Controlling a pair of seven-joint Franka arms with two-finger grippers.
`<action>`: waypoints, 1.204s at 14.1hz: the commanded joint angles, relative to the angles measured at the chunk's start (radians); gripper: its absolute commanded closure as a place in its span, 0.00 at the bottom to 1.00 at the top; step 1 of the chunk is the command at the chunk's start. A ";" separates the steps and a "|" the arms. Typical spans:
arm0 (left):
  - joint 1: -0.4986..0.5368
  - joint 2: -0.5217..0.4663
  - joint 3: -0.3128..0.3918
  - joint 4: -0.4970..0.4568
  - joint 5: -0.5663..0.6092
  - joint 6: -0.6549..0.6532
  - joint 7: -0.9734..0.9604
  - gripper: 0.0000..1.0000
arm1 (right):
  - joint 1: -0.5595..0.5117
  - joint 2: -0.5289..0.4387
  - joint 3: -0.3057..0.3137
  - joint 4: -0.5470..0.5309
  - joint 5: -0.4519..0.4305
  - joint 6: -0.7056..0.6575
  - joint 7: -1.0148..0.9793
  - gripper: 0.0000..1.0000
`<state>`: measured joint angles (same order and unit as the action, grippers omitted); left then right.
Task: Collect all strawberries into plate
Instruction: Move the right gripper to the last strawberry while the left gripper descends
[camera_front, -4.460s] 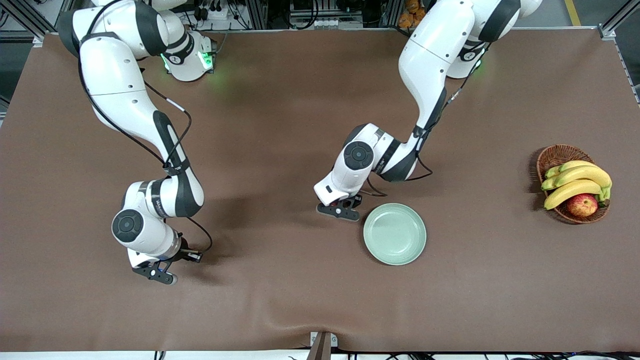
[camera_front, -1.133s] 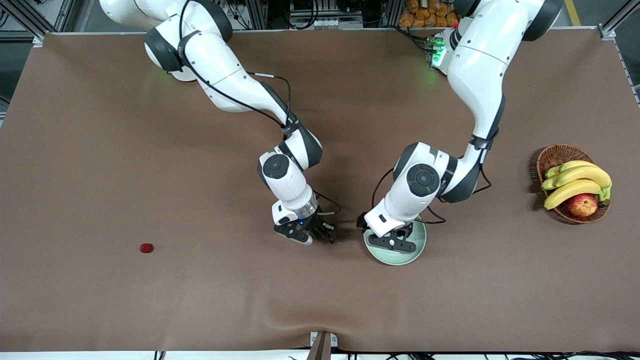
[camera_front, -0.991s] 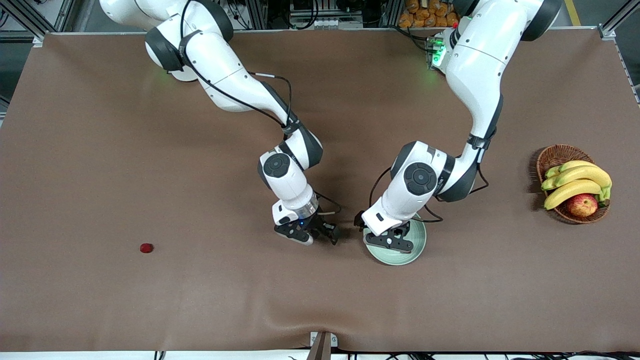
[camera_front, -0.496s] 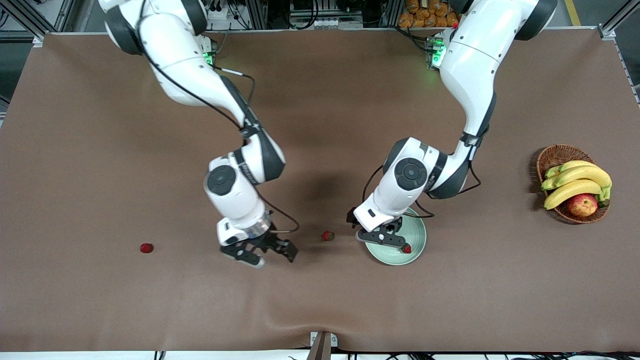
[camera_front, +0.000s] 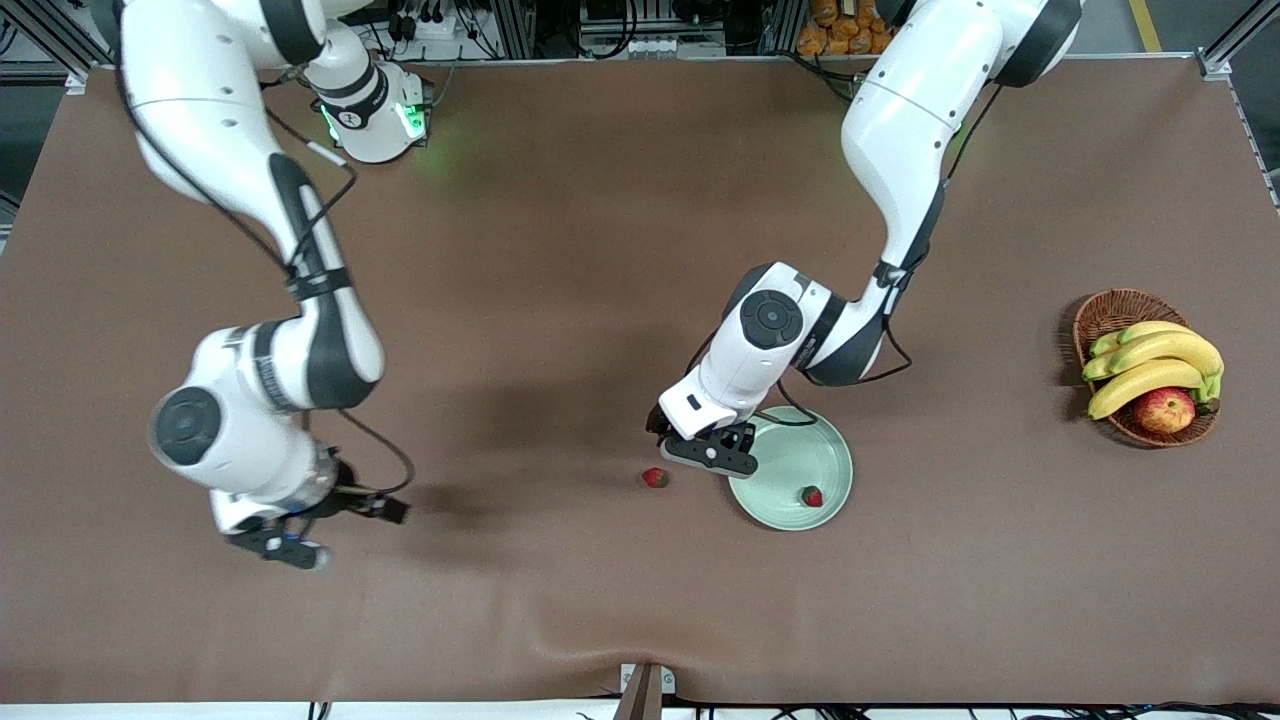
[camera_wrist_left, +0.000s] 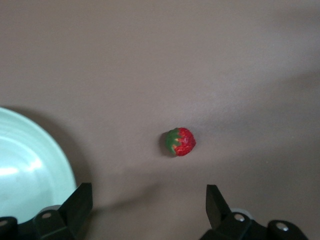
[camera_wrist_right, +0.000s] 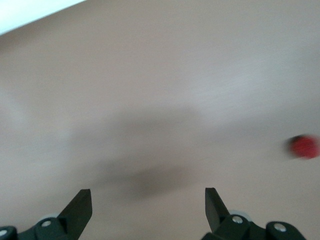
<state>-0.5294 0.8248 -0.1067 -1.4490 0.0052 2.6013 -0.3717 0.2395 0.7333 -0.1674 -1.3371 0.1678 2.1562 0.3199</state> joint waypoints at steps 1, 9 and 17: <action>-0.027 0.054 0.007 0.032 0.007 0.086 0.001 0.00 | -0.086 -0.012 0.005 -0.063 -0.105 0.010 -0.083 0.00; -0.061 0.120 0.035 0.062 0.024 0.258 0.082 0.07 | -0.143 0.000 0.008 -0.255 -0.110 0.235 -0.240 0.00; -0.064 0.180 0.044 0.068 0.030 0.416 0.148 0.25 | -0.164 0.054 0.009 -0.263 -0.010 0.353 -0.237 0.00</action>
<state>-0.5846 0.9772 -0.0769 -1.4170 0.0144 2.9878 -0.2509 0.0902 0.7686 -0.1721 -1.5962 0.1186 2.4580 0.0919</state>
